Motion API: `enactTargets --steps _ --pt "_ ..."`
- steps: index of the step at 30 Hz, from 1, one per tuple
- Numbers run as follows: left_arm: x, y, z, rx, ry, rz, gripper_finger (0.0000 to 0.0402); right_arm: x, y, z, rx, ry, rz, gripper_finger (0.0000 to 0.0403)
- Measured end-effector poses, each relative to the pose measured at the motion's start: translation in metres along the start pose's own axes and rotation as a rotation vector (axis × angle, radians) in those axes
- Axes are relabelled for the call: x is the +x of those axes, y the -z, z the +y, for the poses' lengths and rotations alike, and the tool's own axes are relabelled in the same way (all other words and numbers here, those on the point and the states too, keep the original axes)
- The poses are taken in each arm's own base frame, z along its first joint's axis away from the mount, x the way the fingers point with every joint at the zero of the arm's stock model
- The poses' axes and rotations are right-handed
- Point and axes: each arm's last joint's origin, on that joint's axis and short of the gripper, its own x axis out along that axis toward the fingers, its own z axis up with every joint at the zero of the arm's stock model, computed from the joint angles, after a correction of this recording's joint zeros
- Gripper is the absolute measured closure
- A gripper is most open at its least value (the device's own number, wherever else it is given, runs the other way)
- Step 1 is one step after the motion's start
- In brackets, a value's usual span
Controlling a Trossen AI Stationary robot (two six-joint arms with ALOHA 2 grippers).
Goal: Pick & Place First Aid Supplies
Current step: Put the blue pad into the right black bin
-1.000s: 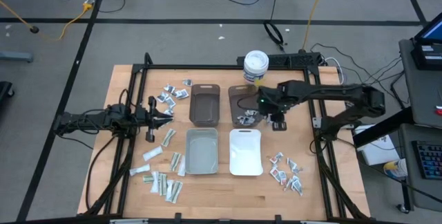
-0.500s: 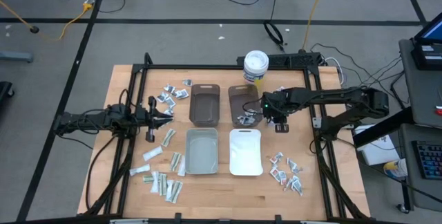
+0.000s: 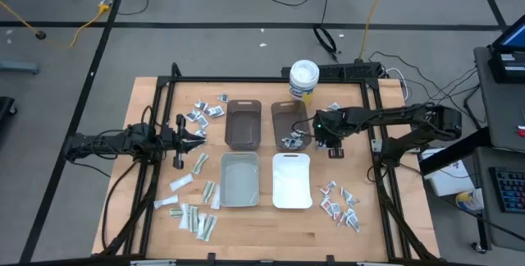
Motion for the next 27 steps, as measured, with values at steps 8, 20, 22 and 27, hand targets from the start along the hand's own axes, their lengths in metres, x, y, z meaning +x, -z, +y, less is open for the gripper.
enactTargets --steps 8,20,22,27 --pt "0.000 0.000 0.000 0.000 0.000 0.000 0.0355 0.009 0.004 0.002 -0.006 0.002 -0.019 0.0282" --pt "0.000 0.000 0.000 0.000 0.000 -0.001 0.0355 0.016 0.011 0.006 0.003 -0.046 -0.033 0.0376" --pt "0.000 0.000 0.000 0.000 0.000 0.000 0.0355 0.017 0.011 0.006 0.003 -0.044 -0.038 0.0395" --pt "0.000 0.000 0.000 0.000 0.000 0.000 0.0355 0.017 0.009 0.006 0.002 -0.035 -0.049 0.0396"
